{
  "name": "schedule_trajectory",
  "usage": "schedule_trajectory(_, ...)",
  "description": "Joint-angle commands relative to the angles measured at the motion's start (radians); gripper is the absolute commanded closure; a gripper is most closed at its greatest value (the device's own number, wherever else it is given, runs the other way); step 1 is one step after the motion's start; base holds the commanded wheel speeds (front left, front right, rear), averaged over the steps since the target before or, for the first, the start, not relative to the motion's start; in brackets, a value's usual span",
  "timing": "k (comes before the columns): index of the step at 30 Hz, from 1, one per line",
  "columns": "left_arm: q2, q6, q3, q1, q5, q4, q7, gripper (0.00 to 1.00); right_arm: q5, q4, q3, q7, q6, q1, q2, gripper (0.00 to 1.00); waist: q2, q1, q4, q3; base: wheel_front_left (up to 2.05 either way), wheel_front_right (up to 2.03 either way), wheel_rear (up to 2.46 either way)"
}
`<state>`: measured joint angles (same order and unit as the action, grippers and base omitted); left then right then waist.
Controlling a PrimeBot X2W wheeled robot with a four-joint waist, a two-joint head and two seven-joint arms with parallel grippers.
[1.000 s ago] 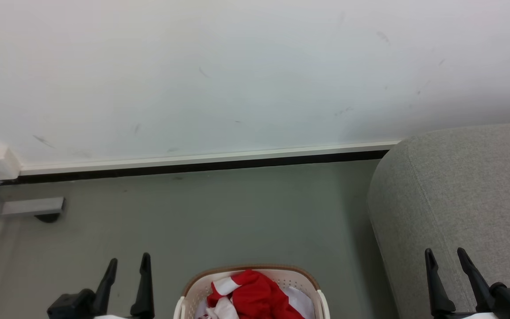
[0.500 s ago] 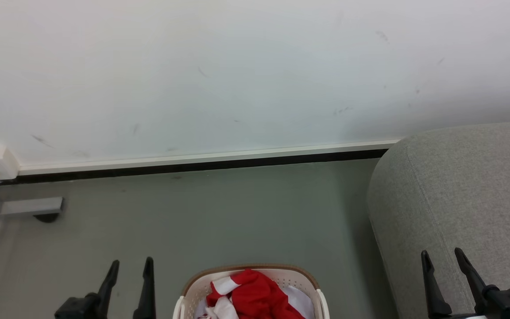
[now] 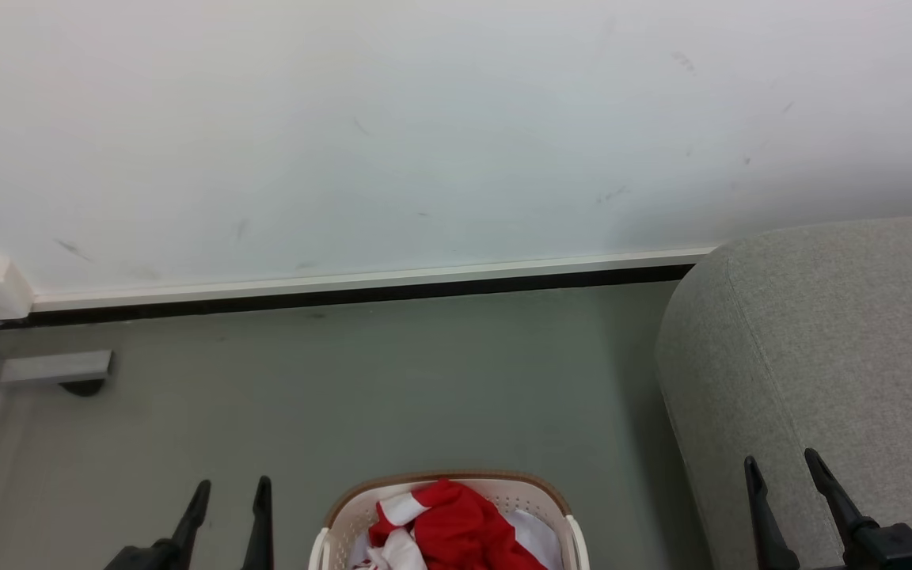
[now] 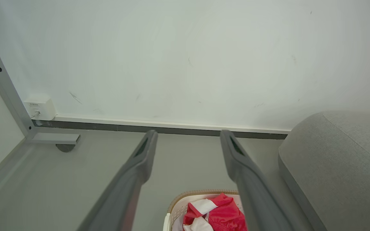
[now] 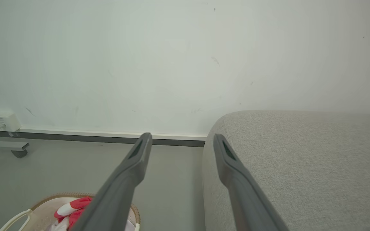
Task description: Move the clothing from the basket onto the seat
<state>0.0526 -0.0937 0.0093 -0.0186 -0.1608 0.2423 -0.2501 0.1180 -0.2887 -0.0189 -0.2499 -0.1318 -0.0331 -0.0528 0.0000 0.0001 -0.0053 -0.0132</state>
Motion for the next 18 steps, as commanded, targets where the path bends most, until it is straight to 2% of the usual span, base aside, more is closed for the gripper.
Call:
schedule_trajectory(1,0.002,-0.004,0.003,0.0,0.024,0.0,-0.008,0.0,-0.014,-0.002,0.001,-0.009,0.002,0.012,0.001,0.0,0.0,-0.0001,0.0,0.0,0.0,0.0,0.0)
schedule_trajectory(5,0.001,-0.009,0.008,-0.003,0.061,0.002,-0.017,0.0,-0.051,-0.006,-0.003,-0.017,0.002,0.014,0.002,0.0,0.0,-0.0001,-0.002,0.0,0.0,0.0,0.0)
schedule_trajectory(18,-0.001,-0.017,0.011,0.005,0.048,0.009,-0.015,0.0,-0.044,-0.007,-0.008,-0.016,0.002,-0.008,0.002,0.0,0.0,-0.0001,-0.022,-0.021,0.0,0.0,0.0)
